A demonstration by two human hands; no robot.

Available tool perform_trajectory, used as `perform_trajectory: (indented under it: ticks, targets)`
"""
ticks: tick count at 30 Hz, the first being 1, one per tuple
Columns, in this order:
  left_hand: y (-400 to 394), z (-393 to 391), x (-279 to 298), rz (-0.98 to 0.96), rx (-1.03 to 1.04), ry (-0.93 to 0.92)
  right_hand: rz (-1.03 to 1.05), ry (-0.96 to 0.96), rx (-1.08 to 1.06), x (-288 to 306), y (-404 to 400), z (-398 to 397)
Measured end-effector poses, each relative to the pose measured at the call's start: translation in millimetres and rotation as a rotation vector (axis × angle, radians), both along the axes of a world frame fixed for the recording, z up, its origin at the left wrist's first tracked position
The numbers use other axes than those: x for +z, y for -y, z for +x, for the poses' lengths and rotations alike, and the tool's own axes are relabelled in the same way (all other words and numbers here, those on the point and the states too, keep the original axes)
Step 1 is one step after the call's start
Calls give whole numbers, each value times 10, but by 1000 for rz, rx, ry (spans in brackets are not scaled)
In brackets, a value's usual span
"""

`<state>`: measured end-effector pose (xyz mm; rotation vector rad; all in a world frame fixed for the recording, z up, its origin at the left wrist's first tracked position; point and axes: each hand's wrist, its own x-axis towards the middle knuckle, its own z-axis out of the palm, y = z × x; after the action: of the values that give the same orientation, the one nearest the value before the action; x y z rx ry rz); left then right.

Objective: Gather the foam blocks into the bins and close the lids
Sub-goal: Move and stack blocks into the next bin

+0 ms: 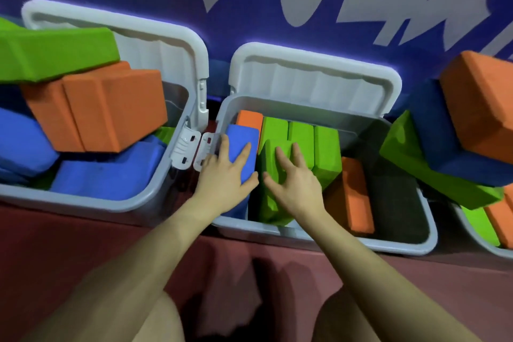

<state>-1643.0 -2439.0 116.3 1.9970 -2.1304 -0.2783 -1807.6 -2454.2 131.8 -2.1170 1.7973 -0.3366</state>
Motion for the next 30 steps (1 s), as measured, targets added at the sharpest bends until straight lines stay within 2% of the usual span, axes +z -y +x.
perform_trajectory:
  ticks: [5, 12, 16, 20, 25, 30]
  targets:
    - [-47, 43, -219, -33, -3, -51, 20, 38, -43, -100, 56, -75]
    - [-85, 17, -202, -51, 7, -49, 36, 26, -59, -158, 54, -103]
    - [-57, -24, -51, -16, 163, -137, 42, 16, -74, -138, 54, -181]
    - [-11, -84, -15, -140, 192, -220, 23, -41, -61, -79, 70, -136]
    - [5, -48, -150, -23, 85, -32, 24, -45, -61, -90, 87, -91]
    - [49, -60, -243, -17, 64, -18, 122, 13, -43, -251, 65, -87]
